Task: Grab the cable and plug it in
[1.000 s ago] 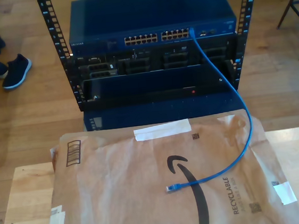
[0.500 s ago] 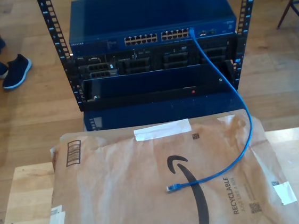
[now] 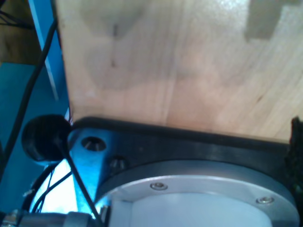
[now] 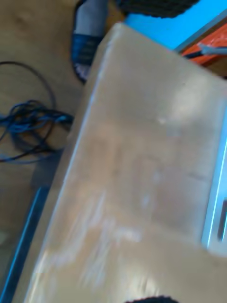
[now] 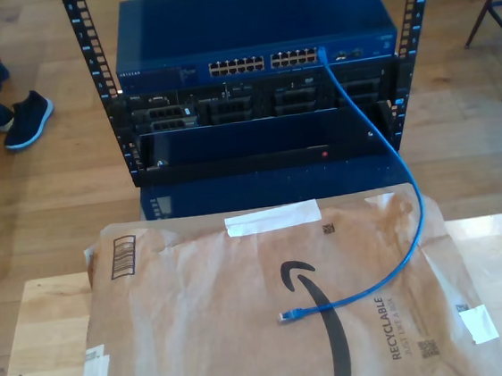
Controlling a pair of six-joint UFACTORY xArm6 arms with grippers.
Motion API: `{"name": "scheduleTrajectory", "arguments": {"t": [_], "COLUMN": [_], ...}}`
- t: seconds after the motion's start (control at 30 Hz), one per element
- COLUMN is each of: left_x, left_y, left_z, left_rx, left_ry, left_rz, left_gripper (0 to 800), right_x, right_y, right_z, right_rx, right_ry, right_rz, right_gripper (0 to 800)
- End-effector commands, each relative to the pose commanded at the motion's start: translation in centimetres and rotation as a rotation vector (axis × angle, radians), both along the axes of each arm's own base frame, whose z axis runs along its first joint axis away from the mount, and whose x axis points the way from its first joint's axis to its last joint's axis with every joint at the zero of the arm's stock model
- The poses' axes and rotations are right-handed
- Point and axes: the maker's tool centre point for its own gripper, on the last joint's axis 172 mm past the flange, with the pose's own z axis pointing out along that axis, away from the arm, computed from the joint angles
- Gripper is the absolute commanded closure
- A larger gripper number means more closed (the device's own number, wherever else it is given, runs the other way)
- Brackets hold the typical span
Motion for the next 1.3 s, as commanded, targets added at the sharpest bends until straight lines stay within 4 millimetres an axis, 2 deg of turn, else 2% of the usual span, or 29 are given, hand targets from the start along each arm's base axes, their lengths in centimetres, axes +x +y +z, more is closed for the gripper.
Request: {"name": "scheduleTrajectory", "arguments": {"t": [0.13, 0.27, 0.5, 0.63, 0.7, 0.87, 1.03, 1.3], "left_x": [0.0, 0.0, 0.0, 0.0, 0.0, 0.0, 0.0, 0.0], "left_y": [0.0, 0.0, 0.1, 0.1, 0.1, 0.0, 0.0, 0.0], "left_z": [0.0, 0.0, 0.0, 0.0, 0.0, 0.0, 0.0, 0.0], "left_rx": [0.000, 0.000, 0.002, 0.002, 0.002, 0.000, 0.000, 0.000], "left_ry": [0.000, 0.001, 0.000, 0.000, 0.000, 0.000, 0.000, 0.000], "left_rz": [0.000, 0.001, 0.000, 0.000, 0.000, 0.000, 0.000, 0.000], "left_gripper": [0, 0, 0, 0, 0, 0, 0, 0], "right_x": [-0.7, -0.7, -0.3, 0.4, 0.4, -0.2, -0.9, -0.8], "right_y": [1.2, 1.6, 1.0, -0.6, -0.8, 1.2, 3.4, 3.1], "right_z": [-0.1, -0.2, -0.2, -1.3, -1.1, -2.4, -6.0, -6.2], "right_rx": [0.049, 0.075, 0.070, 0.045, 0.040, 0.096, 0.146, 0.128], "right_ry": [0.011, 0.015, 0.003, -0.009, -0.011, 0.008, 0.007, 0.001], "right_rz": [-0.025, -0.031, -0.078, -0.066, -0.070, -0.076, -0.101, -0.101], "right_gripper": [13, 14, 11, 8, 9, 8, 8, 7]}}
